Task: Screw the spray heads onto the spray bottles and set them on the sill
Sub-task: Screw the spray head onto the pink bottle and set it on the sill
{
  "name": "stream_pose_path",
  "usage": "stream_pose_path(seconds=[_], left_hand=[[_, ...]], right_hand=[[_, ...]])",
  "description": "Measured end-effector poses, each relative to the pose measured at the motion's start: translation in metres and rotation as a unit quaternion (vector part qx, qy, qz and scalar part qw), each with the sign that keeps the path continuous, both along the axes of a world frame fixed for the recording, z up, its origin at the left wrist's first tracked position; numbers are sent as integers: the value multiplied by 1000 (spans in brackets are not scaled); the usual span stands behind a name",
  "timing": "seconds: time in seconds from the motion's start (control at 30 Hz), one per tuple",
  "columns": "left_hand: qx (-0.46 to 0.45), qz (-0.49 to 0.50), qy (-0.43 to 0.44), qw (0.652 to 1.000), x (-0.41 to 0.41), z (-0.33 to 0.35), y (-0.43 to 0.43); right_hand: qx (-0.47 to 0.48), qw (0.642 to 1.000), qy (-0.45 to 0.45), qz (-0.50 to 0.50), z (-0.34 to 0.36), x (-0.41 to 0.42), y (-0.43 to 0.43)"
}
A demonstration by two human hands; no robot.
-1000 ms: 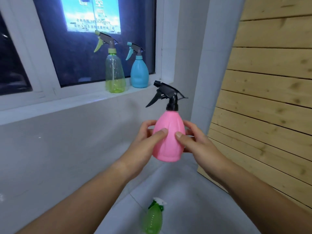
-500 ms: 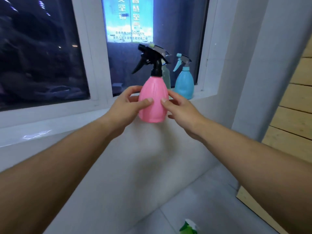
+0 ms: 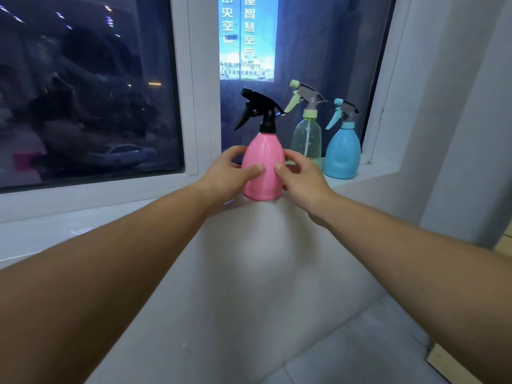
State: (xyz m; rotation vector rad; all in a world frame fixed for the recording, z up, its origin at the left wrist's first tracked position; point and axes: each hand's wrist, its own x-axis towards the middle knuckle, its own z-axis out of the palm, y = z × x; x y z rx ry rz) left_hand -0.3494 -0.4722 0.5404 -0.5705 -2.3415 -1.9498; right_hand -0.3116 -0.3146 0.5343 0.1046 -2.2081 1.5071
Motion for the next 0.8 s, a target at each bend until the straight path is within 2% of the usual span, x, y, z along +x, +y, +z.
stream_pose_path(seconds=[0.63, 0.8], left_hand=[[-25, 33, 7, 999, -14, -4, 4], [-38, 68, 4, 997, -13, -5, 5]], right_hand=[[43, 998, 3, -47, -1, -16, -6], [36, 998, 3, -57, -2, -13, -2]])
